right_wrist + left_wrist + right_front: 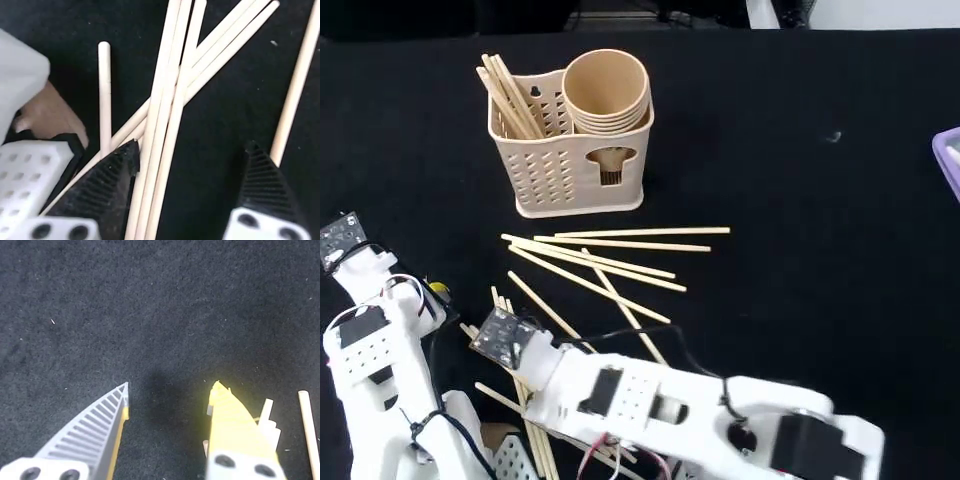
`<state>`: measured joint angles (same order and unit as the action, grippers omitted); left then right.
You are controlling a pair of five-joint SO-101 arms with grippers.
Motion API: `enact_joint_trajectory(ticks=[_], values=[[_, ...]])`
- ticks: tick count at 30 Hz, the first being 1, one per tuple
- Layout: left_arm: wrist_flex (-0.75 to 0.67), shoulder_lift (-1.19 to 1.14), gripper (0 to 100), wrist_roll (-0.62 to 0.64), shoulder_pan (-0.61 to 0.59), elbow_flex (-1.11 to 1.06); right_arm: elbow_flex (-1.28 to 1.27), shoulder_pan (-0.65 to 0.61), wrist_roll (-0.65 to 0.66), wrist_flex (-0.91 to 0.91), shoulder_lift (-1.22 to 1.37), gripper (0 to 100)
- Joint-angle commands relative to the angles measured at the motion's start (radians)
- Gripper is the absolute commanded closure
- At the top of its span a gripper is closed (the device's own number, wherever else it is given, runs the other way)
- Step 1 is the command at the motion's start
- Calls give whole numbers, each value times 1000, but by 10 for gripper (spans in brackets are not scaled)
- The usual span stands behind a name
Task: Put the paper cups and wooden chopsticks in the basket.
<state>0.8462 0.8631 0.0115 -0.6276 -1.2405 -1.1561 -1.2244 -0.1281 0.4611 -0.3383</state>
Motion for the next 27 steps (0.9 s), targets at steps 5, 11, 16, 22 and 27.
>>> enact_joint_trajectory(ticks=[5, 11, 16, 22, 27], values=[[-14, 12, 741, 3, -7, 18, 194, 83, 2, 184, 71, 989], [-12, 12, 741, 3, -4, 18, 205, 293, 180, 311, -84, 988], [-12, 12, 741, 3, -2, 19, 180, 384, 207, 385, -309, 988], [-12, 12, 741, 3, -2, 19, 62, 293, 201, 308, -417, 987], [-12, 12, 741, 3, -2, 19, -54, 170, 199, 26, -318, 984]])
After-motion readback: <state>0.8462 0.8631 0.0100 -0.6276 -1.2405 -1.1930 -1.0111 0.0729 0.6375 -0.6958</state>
